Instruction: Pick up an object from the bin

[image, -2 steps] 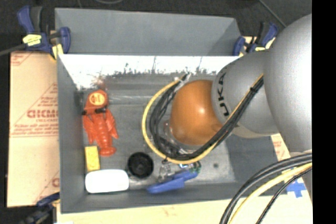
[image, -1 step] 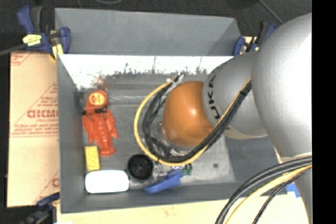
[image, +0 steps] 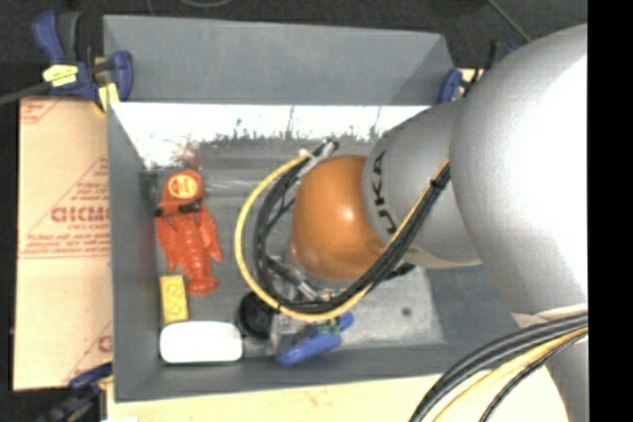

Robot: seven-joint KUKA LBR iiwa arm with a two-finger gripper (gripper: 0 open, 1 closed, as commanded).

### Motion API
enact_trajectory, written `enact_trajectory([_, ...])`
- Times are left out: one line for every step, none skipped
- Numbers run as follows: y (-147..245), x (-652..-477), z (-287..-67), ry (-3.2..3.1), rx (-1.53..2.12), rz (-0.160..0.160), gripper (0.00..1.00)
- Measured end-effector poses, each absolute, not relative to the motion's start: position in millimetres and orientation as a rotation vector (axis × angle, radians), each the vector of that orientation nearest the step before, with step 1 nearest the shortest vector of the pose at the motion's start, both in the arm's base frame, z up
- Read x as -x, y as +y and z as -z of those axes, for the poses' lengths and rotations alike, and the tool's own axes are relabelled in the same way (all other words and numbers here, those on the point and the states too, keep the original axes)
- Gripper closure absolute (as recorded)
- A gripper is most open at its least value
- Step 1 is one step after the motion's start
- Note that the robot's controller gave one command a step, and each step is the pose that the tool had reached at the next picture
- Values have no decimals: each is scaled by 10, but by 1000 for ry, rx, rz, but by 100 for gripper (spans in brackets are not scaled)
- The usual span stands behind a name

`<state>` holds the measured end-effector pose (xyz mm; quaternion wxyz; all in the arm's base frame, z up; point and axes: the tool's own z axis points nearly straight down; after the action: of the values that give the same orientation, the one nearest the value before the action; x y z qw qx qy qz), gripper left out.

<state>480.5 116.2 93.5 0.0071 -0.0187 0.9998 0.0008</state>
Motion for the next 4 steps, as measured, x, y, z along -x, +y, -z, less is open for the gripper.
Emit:
enact_trajectory([1218, -4780, -898, 3120, 290, -4, 100])
enact_trajectory([1214, -4781, -896, 3120, 293, -2, 100])
enact_trajectory([1214, -4781, -896, 3120, 295, -2, 100])
enact_trajectory([1213, -4781, -896, 3119, 298, -2, 100])
